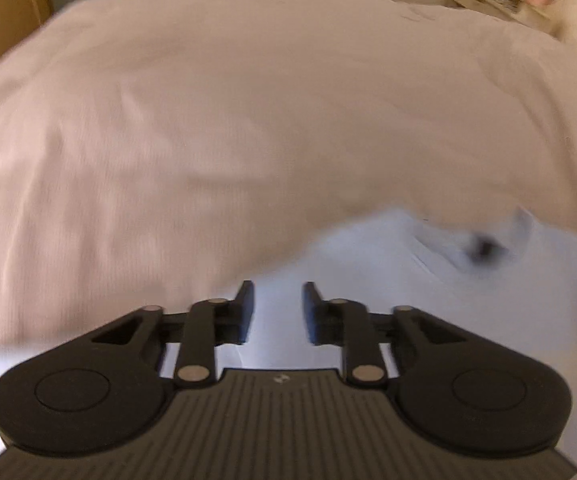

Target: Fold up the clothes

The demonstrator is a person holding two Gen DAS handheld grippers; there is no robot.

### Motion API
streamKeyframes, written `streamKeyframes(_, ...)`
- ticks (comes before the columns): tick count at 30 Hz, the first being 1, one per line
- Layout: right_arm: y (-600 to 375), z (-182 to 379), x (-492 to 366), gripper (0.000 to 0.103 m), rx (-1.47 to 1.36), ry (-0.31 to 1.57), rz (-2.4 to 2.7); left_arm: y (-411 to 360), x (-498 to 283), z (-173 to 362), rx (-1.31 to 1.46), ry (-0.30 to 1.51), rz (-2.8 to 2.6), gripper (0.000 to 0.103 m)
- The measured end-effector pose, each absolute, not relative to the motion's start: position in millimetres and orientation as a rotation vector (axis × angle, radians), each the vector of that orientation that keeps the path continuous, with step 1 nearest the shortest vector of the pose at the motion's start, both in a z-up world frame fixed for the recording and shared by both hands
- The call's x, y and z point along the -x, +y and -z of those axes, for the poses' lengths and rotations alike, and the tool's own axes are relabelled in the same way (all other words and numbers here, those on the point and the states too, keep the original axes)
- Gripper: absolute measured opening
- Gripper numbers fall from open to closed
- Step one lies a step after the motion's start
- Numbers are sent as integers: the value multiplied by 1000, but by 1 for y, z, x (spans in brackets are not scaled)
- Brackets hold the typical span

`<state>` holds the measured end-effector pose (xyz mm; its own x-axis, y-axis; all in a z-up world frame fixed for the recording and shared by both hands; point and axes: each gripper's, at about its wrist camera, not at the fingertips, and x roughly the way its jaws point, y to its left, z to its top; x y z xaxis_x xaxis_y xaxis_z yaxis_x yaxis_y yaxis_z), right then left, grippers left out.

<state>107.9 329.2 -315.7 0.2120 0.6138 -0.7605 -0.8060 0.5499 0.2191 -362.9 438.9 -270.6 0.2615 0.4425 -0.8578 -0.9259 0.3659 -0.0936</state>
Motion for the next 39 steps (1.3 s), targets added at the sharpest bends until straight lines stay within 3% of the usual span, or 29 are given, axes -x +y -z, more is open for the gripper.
streamKeyframes(2,291,316,-81,59,260,996,-1007,400,374,274,707,898,-999,12)
streamKeyframes(11,141,359,67,55,596,1193,-884,230,431,297,772,1140,-911,11)
streamKeyframes(16,88,339,96,50,624,1219,-789,145,459,303,796,1251,-864,8)
streamKeyframes(22,94,302,103,51,486,1157,-832,159,411,268,741,1036,-772,9)
streamKeyframes(24,113,304,109,46,457,1145,-893,178,380,270,715,1010,-722,9)
streamKeyframes(27,129,328,111,31,431,1201,-939,176,346,289,720,1040,-677,10)
streamKeyframes(33,84,342,137,27,513,1261,-955,123,392,316,722,1197,-691,9)
streamKeyframes(35,60,335,142,25,555,1274,-969,110,419,318,778,1226,-724,3)
streamKeyframes(39,21,320,140,26,527,1309,-953,96,458,294,834,1185,-841,6)
